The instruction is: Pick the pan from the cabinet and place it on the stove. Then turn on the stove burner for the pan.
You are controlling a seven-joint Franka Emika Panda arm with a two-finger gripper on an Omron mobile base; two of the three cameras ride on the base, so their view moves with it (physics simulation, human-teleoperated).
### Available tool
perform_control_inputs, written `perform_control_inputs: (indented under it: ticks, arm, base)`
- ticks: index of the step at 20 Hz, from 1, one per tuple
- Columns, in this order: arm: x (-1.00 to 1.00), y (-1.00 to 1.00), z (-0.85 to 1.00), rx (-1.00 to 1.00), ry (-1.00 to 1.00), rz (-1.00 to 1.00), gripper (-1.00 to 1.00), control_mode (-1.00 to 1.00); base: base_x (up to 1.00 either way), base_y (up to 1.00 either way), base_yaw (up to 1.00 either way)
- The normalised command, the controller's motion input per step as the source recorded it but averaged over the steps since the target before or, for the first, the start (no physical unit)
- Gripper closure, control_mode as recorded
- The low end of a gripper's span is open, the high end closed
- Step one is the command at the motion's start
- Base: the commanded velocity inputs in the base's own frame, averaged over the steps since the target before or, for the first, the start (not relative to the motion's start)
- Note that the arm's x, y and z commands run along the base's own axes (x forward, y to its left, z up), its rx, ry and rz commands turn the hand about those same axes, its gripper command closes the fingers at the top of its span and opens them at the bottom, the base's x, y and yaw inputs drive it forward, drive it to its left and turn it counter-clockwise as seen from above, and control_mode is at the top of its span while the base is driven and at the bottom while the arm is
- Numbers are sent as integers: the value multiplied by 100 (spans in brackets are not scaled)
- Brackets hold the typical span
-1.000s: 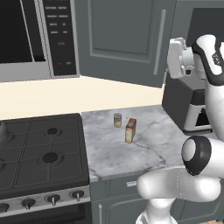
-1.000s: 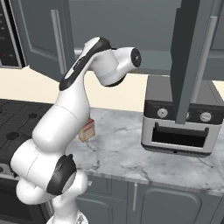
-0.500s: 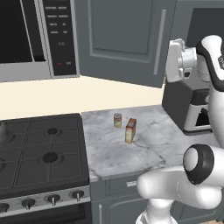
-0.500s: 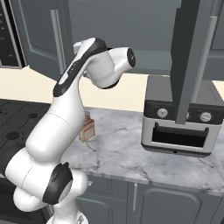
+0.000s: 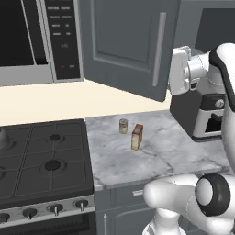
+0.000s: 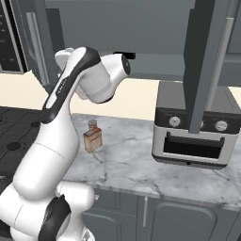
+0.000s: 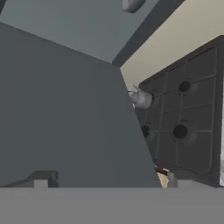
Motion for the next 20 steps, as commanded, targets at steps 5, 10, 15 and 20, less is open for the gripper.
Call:
perform_control_inputs:
  ticks: [5,10,15,20]
  arm:
    - [-71,63,0,0,0,11,-100,-100]
    - [-46,73,0,0,1,6,-100,-100]
    - [-25,82,0,0,4,3,-100,-100]
    - [-2,84,0,0,7,0,-100,-100]
  base:
    - [0,0,0]
    - [0,0,0]
    - [0,0,0]
    - [0,0,0]
